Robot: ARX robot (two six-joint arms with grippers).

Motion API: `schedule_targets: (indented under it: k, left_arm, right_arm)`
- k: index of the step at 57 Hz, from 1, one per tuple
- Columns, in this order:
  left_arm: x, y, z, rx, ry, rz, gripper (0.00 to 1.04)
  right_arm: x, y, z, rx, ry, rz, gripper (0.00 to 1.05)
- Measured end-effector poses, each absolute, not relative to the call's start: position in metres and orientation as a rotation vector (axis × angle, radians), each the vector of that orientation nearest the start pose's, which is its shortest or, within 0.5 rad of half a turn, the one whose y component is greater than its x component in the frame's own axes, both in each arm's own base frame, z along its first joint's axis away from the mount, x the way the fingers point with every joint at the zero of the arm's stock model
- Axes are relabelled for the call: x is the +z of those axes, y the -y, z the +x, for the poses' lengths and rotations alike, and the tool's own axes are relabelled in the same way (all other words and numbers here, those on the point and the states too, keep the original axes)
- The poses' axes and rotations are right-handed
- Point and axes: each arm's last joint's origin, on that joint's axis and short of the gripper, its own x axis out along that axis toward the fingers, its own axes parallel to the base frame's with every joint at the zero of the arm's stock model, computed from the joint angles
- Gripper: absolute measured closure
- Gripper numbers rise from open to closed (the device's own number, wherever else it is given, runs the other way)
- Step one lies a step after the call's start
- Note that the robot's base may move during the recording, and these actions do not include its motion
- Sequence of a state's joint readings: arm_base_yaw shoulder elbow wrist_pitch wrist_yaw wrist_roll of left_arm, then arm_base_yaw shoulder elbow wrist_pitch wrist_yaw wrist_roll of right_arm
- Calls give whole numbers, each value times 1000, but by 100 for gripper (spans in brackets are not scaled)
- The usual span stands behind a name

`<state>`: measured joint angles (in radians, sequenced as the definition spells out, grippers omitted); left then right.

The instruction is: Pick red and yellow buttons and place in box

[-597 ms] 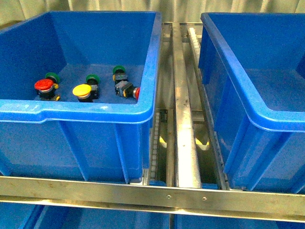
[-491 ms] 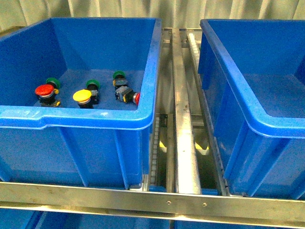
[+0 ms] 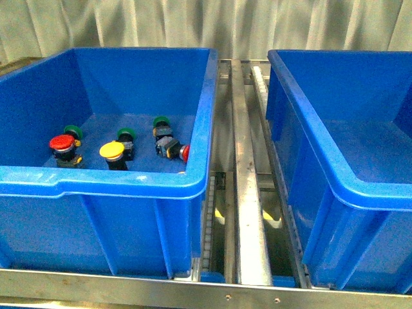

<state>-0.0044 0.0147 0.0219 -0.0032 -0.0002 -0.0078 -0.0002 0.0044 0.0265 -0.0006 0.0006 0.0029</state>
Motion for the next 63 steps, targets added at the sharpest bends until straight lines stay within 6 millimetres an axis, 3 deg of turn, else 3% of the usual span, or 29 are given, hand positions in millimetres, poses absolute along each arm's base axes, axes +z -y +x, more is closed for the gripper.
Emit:
schedule_targets:
  k: [63]
  left_arm:
    - [169, 0, 98, 11, -5, -17, 8]
  right_arm:
    - [172, 0, 96, -1, 21, 3, 6]
